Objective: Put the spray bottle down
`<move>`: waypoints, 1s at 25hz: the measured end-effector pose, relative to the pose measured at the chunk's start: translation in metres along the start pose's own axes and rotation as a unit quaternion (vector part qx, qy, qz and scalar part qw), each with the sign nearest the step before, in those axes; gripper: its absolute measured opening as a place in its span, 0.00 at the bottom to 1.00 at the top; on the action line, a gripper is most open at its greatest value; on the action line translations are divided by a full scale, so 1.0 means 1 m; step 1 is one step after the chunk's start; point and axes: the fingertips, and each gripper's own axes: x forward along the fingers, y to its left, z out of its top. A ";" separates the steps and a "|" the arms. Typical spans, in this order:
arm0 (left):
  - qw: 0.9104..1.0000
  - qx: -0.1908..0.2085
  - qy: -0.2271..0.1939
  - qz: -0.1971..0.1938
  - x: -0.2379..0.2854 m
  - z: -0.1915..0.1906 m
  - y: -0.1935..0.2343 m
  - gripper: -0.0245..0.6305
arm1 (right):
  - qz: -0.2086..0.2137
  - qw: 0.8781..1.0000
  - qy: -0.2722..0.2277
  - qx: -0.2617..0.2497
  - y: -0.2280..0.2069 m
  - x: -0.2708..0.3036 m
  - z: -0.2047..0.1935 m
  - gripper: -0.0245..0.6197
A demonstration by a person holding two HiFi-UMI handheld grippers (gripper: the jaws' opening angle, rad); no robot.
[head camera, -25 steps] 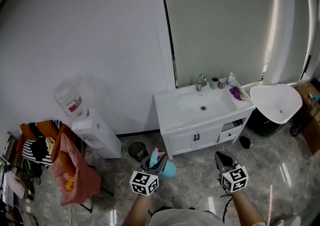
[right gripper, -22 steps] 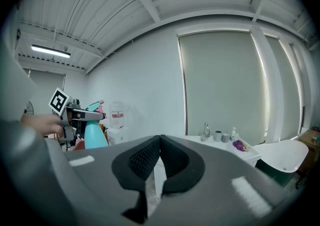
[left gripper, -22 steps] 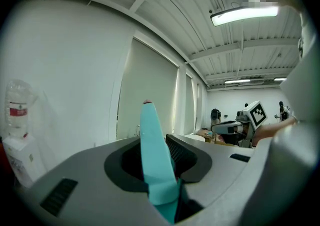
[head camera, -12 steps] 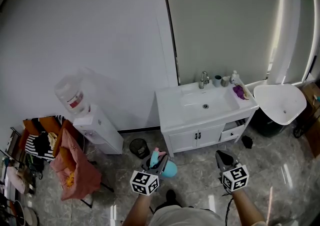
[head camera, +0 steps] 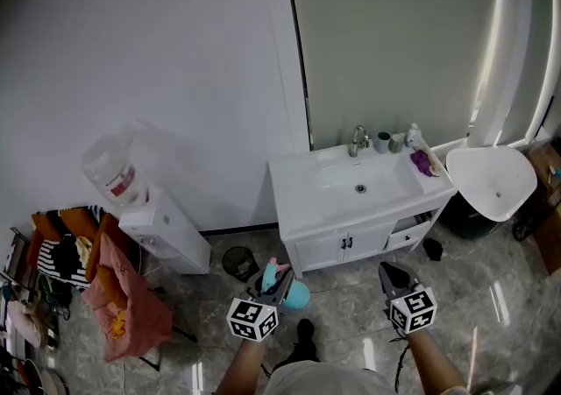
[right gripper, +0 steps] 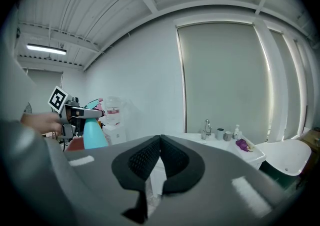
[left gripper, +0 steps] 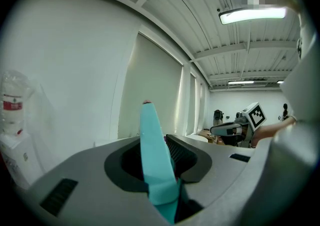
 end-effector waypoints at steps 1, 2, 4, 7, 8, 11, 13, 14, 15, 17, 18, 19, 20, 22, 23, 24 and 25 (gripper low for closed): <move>1.000 0.000 -0.001 -0.003 0.007 0.003 0.008 0.21 | -0.003 1.000 0.001 0.000 -0.003 0.009 0.002 0.05; 1.000 -0.001 -0.001 -0.006 0.015 0.005 0.015 0.21 | -0.006 1.000 0.002 0.001 -0.005 0.018 0.003 0.05; 1.000 -0.001 0.000 -0.013 0.030 0.010 0.030 0.21 | -0.013 1.000 0.004 0.002 -0.009 0.037 0.006 0.05; 1.000 0.000 0.003 -0.025 0.054 0.018 0.056 0.21 | -0.024 1.000 0.006 0.006 -0.015 0.067 0.013 0.05; 1.000 0.001 0.004 -0.029 0.062 0.021 0.066 0.21 | -0.028 1.000 0.007 0.007 -0.017 0.077 0.016 0.05; 0.999 0.004 0.006 -0.042 0.087 0.031 0.092 0.21 | -0.042 0.999 0.009 0.009 -0.024 0.105 0.023 0.05; 0.999 0.005 0.005 -0.053 0.100 0.035 0.109 0.21 | -0.052 0.999 0.011 0.009 -0.025 0.121 0.027 0.05; 0.998 0.005 0.005 -0.058 0.105 0.037 0.116 0.21 | -0.057 0.998 0.012 0.008 -0.024 0.129 0.029 0.05; 0.998 0.004 0.006 -0.062 0.110 0.037 0.123 0.21 | -0.060 0.998 0.012 0.007 -0.023 0.136 0.030 0.05; 0.997 0.004 0.007 -0.071 0.120 0.038 0.135 0.21 | -0.069 0.998 0.015 0.006 -0.023 0.149 0.032 0.05; 0.997 0.003 0.007 -0.075 0.125 0.038 0.141 0.21 | -0.073 0.997 0.016 0.006 -0.024 0.154 0.032 0.05; 0.997 0.002 0.008 -0.079 0.129 0.038 0.146 0.21 | -0.077 0.997 0.016 0.007 -0.025 0.159 0.032 0.05; 0.997 0.001 0.008 -0.082 0.133 0.038 0.150 0.21 | -0.080 0.997 0.017 0.008 -0.026 0.164 0.033 0.05; 0.996 -0.001 0.010 -0.086 0.139 0.038 0.158 0.21 | -0.085 0.996 0.019 0.010 -0.027 0.171 0.032 0.05; 0.996 -0.002 0.010 -0.087 0.141 0.037 0.161 0.21 | -0.087 0.996 0.021 0.011 -0.027 0.174 0.032 0.05; 0.996 -0.004 0.011 -0.088 0.143 0.037 0.164 0.21 | -0.089 0.996 0.022 0.011 -0.028 0.176 0.032 0.05; 0.996 -0.005 0.011 -0.089 0.145 0.037 0.167 0.21 | -0.090 0.996 0.023 0.012 -0.029 0.179 0.031 0.05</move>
